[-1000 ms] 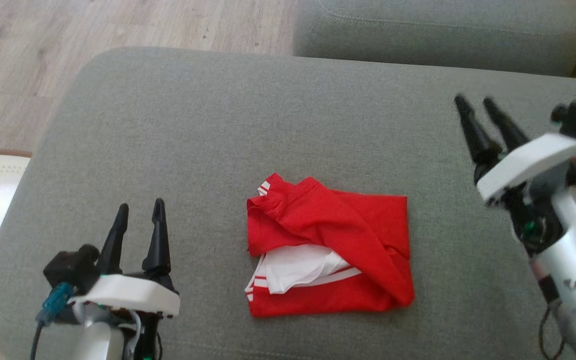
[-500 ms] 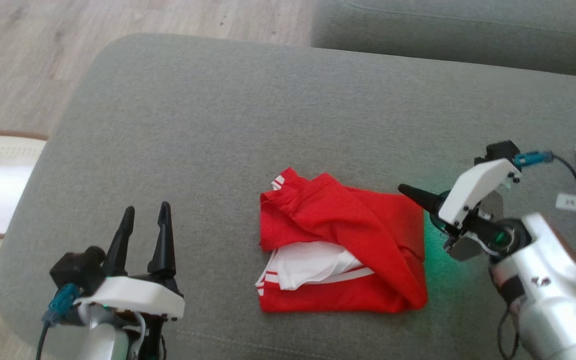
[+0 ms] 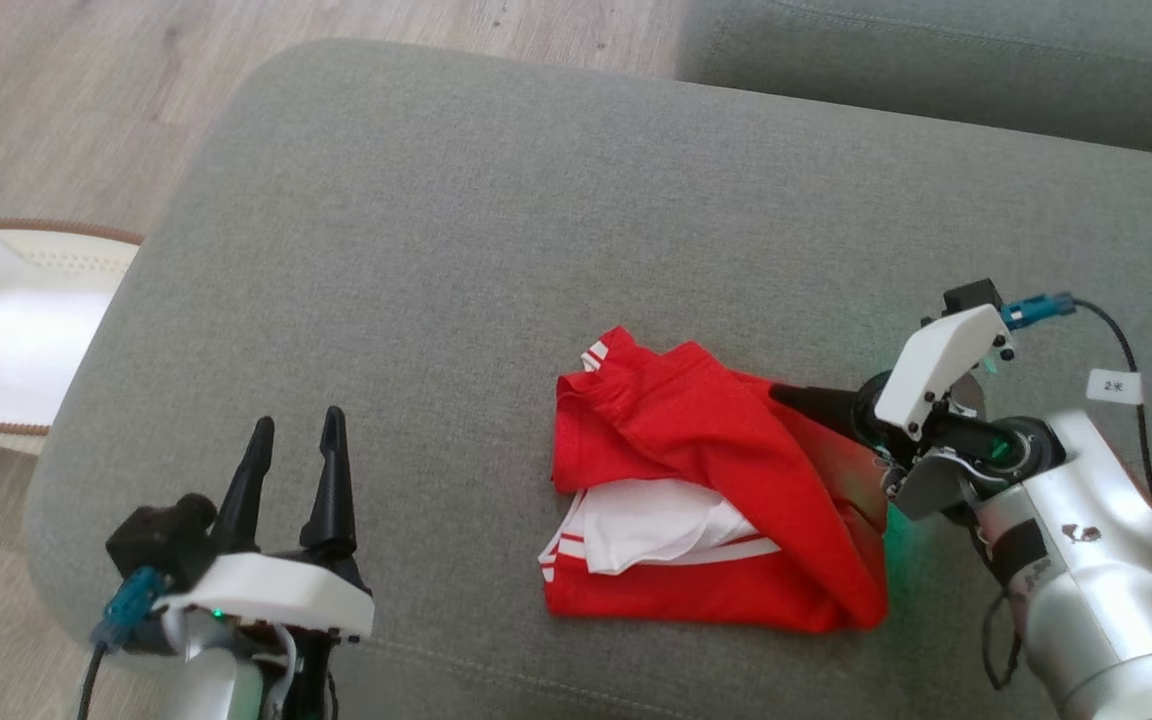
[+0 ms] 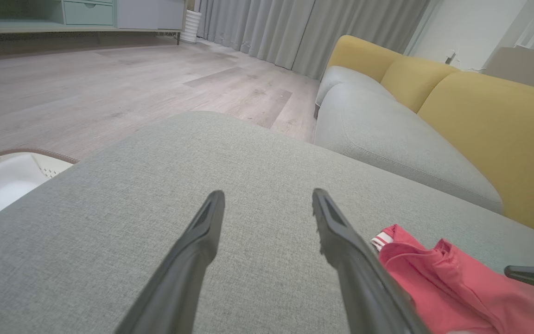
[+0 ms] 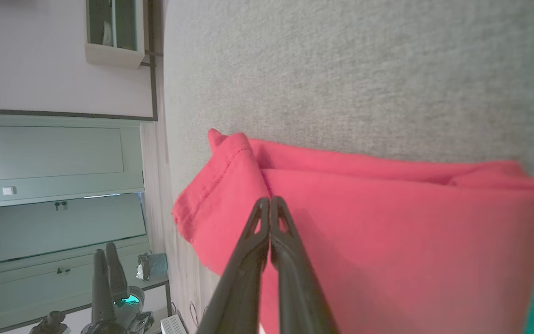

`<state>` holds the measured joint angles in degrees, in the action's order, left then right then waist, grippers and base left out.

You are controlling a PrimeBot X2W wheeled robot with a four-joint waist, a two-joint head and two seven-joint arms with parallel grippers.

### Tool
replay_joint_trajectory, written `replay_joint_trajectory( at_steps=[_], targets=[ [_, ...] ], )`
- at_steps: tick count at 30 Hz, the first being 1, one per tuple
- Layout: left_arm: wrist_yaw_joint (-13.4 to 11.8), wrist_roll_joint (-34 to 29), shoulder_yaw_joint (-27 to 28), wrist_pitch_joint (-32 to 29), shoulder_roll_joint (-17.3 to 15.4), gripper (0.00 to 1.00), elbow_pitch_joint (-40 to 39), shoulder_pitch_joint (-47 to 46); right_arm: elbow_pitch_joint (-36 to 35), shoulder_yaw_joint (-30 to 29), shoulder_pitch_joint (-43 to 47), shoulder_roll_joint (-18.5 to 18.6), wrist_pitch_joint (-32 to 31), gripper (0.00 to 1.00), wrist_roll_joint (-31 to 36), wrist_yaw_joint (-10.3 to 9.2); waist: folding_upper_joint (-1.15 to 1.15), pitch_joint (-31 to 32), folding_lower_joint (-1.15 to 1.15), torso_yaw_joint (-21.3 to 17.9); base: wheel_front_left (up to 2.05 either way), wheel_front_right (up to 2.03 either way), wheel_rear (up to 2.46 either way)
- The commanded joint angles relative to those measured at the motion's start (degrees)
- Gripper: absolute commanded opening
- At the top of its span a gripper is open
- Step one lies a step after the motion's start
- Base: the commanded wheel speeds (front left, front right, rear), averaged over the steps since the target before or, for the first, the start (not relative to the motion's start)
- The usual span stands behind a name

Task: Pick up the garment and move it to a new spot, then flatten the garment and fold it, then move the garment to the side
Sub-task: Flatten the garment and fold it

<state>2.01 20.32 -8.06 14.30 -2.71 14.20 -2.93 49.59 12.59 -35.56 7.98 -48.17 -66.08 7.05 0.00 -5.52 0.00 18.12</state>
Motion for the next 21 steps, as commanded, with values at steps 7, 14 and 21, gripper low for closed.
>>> replay_joint_trajectory(
  at_steps=[7, 14, 21],
  targets=[
    [-0.35, 0.47, 1.76, 0.7, -0.17, 1.0, -2.03, -3.05, 1.49, 0.12, -1.34, -1.21, -1.38, 0.0, 2.18, 0.44, 0.0, -0.58, 0.0, 0.22, 0.0, 0.0, 0.0],
    [-0.45, 0.66, 1.74, 0.7, -0.17, 1.0, -1.76, -3.04, 1.67, -0.77, -0.73, -2.59, -4.89, 0.0, 1.37, 0.44, 0.0, -0.54, 0.0, 0.25, 0.0, 0.0, 0.0],
    [-0.31, 0.4, 1.96, 0.7, -0.17, 1.0, -1.55, -2.82, -2.84, -0.97, 2.21, -4.38, -7.92, 0.0, -1.75, 0.44, 0.0, -0.15, 0.0, 0.14, 0.0, 0.0, 0.0]
  ],
)
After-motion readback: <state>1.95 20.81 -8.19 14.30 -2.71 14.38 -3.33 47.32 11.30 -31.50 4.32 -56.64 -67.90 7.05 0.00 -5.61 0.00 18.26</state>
